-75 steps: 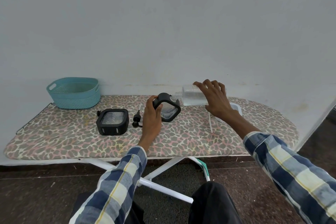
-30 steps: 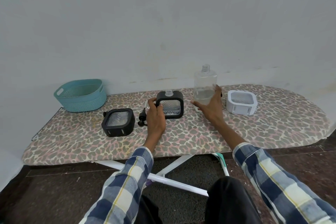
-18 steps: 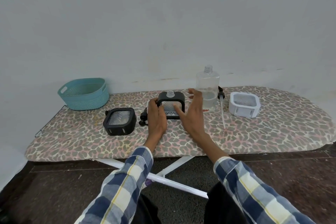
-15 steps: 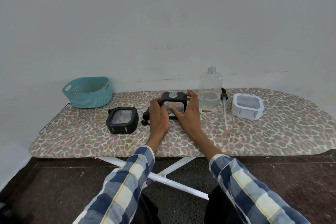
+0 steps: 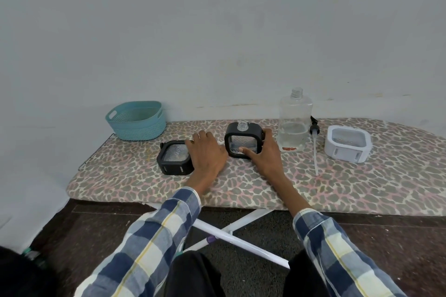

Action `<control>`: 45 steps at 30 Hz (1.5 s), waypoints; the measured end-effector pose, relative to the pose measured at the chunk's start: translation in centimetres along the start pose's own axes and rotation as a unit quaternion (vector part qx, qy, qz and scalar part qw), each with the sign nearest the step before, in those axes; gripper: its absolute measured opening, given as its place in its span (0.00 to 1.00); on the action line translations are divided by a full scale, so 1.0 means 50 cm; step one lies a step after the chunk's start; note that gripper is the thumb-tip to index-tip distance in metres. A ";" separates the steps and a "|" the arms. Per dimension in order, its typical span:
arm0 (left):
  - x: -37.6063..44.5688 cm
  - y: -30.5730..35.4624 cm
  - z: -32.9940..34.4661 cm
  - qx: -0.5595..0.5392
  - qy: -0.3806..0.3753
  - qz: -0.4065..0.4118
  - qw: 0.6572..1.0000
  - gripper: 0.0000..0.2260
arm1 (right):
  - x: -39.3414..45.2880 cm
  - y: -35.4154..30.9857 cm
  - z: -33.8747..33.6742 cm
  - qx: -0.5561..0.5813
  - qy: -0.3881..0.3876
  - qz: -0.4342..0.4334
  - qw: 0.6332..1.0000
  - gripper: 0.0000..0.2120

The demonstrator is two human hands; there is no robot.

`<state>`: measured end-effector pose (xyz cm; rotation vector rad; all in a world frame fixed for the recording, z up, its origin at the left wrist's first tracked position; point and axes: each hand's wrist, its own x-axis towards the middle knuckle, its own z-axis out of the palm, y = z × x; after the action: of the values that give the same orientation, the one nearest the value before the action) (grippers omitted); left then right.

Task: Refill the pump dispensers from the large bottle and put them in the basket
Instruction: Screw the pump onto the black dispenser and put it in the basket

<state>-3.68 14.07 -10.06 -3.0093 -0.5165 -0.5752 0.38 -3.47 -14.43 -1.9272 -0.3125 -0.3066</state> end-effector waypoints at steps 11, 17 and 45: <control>0.008 -0.020 -0.015 -0.010 -0.019 0.034 0.999 0.15 | -0.003 -0.004 -0.003 0.011 -0.005 0.001 1.000 0.31; 0.032 -0.035 -0.049 -0.335 0.073 0.037 0.939 0.13 | -0.004 -0.006 -0.005 0.017 -0.011 0.006 1.000 0.29; 0.070 -0.097 -0.111 -0.318 0.046 0.201 0.926 0.17 | -0.006 -0.009 -0.009 0.007 -0.018 0.006 1.000 0.28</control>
<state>-4.16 19.21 -3.75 -3.4807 0.3766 -0.9977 -0.10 -3.74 -14.00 -1.9217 -0.3252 -0.2613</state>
